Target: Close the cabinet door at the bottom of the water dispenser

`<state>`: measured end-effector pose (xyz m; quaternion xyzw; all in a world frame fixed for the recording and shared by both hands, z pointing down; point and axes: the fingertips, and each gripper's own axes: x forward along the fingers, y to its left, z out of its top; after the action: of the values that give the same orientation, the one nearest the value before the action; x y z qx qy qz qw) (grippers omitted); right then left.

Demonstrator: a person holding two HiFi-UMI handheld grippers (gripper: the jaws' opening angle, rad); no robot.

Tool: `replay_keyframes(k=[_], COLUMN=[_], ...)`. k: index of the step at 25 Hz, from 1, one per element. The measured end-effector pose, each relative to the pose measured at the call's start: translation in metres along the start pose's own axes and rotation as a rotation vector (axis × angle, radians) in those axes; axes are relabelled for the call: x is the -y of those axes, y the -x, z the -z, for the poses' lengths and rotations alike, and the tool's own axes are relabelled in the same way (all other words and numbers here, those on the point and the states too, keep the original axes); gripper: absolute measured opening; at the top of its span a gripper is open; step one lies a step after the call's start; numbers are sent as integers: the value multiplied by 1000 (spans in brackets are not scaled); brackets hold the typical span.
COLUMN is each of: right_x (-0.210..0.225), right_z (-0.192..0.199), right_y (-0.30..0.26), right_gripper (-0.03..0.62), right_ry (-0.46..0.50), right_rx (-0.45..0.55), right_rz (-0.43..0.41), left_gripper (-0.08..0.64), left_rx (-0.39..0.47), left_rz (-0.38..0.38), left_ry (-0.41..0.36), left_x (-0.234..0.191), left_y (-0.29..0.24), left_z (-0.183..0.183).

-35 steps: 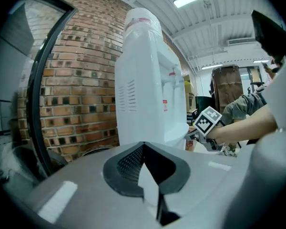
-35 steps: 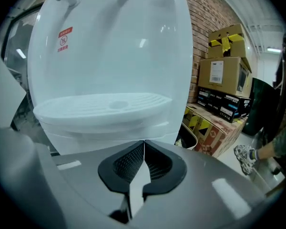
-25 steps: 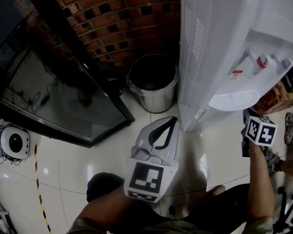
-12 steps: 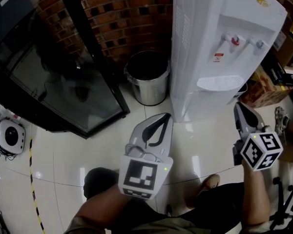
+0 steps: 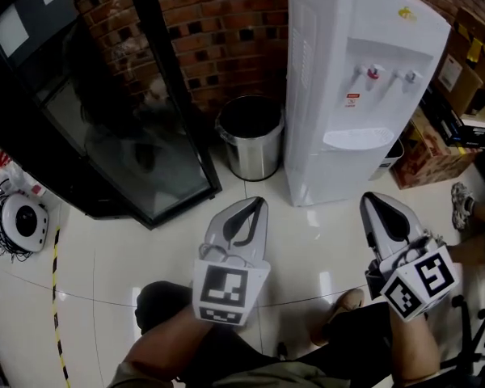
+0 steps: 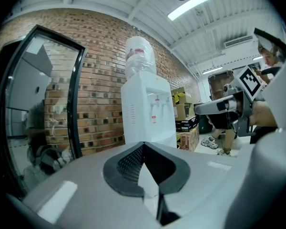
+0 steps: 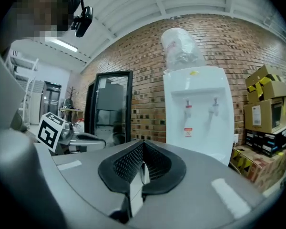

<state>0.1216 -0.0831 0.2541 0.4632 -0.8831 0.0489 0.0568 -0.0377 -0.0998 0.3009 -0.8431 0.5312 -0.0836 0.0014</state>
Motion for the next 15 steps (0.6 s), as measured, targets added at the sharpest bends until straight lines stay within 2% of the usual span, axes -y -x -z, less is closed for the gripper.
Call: replay_keyframes(k=[4,15], right_x=[-23,-25], right_z=[8,12], right_y=[-2,-14], right_gripper=[14,12], right_ry=[22,56], right_rx=[-20,-34], right_rz=[-61,-63], left_gripper=[0,0], left_rx=[10,32], left_rz=[-10,8], left_ry=[4,22], left_x=[-3,-1], left_y=[11,5], left_z=[-2,-8])
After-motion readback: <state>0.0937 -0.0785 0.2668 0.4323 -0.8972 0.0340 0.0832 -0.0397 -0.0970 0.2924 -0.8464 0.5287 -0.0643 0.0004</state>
